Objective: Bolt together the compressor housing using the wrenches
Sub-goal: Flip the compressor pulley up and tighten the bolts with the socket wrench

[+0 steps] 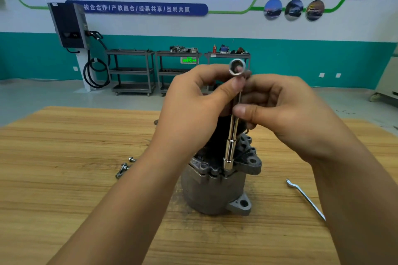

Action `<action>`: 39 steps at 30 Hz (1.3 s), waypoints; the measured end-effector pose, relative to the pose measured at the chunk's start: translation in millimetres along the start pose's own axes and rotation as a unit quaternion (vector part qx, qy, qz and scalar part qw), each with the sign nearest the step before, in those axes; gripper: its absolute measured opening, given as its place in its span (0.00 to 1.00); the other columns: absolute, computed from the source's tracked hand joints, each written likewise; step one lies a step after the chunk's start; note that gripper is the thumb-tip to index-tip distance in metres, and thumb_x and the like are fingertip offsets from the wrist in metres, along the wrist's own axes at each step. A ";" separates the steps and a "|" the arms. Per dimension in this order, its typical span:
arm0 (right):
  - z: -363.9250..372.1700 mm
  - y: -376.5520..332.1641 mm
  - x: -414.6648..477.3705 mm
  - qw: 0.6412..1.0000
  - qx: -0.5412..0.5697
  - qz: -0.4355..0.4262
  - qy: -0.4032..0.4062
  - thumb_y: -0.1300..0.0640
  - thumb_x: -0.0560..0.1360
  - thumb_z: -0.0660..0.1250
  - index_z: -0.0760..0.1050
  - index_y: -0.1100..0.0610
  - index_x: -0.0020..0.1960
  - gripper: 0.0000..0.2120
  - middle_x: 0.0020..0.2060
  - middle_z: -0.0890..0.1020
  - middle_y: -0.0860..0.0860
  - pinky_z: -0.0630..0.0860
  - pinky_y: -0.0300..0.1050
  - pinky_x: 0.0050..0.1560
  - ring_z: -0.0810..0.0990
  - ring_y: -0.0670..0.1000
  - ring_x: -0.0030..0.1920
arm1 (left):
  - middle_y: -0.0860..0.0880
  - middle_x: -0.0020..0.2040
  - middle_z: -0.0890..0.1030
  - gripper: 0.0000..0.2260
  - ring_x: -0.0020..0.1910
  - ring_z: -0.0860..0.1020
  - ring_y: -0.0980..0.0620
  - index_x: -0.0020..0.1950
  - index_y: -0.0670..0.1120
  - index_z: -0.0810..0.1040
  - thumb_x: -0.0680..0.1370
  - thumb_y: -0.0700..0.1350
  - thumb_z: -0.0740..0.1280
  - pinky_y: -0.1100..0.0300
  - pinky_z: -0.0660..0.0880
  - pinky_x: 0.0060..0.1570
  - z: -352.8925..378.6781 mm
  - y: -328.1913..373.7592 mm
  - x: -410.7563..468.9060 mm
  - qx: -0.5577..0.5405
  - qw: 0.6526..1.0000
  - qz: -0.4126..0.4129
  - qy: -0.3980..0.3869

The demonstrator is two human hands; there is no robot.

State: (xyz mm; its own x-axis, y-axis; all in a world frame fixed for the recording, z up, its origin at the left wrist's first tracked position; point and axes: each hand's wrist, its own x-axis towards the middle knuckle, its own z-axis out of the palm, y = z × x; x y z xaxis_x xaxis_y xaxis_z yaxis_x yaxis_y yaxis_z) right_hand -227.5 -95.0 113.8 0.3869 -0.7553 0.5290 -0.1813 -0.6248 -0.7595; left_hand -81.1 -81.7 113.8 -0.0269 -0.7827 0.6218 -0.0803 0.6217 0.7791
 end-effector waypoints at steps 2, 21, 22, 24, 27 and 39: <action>1.0 0.6 1.0 0.999 -0.019 -0.001 0.027 0.67 0.69 0.71 0.77 0.57 0.44 0.08 0.31 0.80 0.49 0.74 0.38 0.32 0.78 0.45 0.33 | 0.51 0.42 0.85 0.04 0.41 0.82 0.59 0.47 0.47 0.83 0.75 0.43 0.69 0.68 0.76 0.39 1.2 -1.8 -0.3 0.004 1.000 -0.002 0.018; 5.5 -9.9 -1.6 0.998 0.043 0.009 -0.041 0.72 0.72 0.66 0.79 0.54 0.47 0.13 0.37 0.85 0.47 0.77 0.33 0.42 0.84 0.42 0.42 | 0.55 0.38 0.81 0.07 0.42 0.80 0.55 0.43 0.47 0.83 0.75 0.50 0.70 0.45 0.78 0.46 4.4 3.0 -3.3 0.081 0.993 0.054 0.072; 4.1 -10.1 -2.0 0.997 0.050 0.013 -0.051 0.73 0.72 0.65 0.79 0.56 0.46 0.14 0.36 0.85 0.47 0.77 0.32 0.41 0.84 0.42 0.41 | 0.55 0.38 0.81 0.07 0.43 0.80 0.55 0.43 0.47 0.83 0.75 0.50 0.69 0.44 0.78 0.45 4.8 2.9 -3.1 0.088 0.992 0.059 0.070; 2.9 -9.5 -2.2 0.998 0.043 0.015 -0.047 0.74 0.72 0.65 0.79 0.56 0.45 0.13 0.35 0.85 0.47 0.77 0.33 0.39 0.84 0.42 0.39 | 0.55 0.40 0.81 0.08 0.45 0.80 0.55 0.43 0.49 0.82 0.75 0.51 0.67 0.45 0.78 0.47 5.8 2.6 -2.5 0.114 0.988 0.078 0.067; 3.7 -8.4 -0.9 0.999 0.013 0.004 -0.031 0.72 0.70 0.68 0.78 0.55 0.42 0.12 0.32 0.84 0.45 0.76 0.32 0.37 0.83 0.41 0.37 | 0.58 0.41 0.81 0.06 0.47 0.78 0.55 0.45 0.53 0.81 0.75 0.51 0.64 0.51 0.74 0.51 6.6 2.8 -2.5 0.169 0.977 0.111 0.061; 10.5 -10.0 0.2 0.993 -0.114 -0.016 0.034 0.56 0.62 0.68 0.75 0.52 0.37 0.05 0.35 0.82 0.51 0.78 0.43 0.36 0.81 0.47 0.35 | 0.49 0.50 0.83 0.11 0.46 0.76 0.48 0.57 0.44 0.81 0.75 0.41 0.68 0.62 0.66 0.49 10.2 9.4 -7.6 0.366 0.890 0.256 0.093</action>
State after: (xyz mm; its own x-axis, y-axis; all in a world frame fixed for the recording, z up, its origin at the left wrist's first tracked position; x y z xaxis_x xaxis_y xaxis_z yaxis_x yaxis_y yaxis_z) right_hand -216.0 -86.9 117.5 0.3342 -0.7417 0.5815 -0.3728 -0.6707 -0.6412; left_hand -91.9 -70.3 115.6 -0.0869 -0.3411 0.9360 -0.7349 0.6563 0.1709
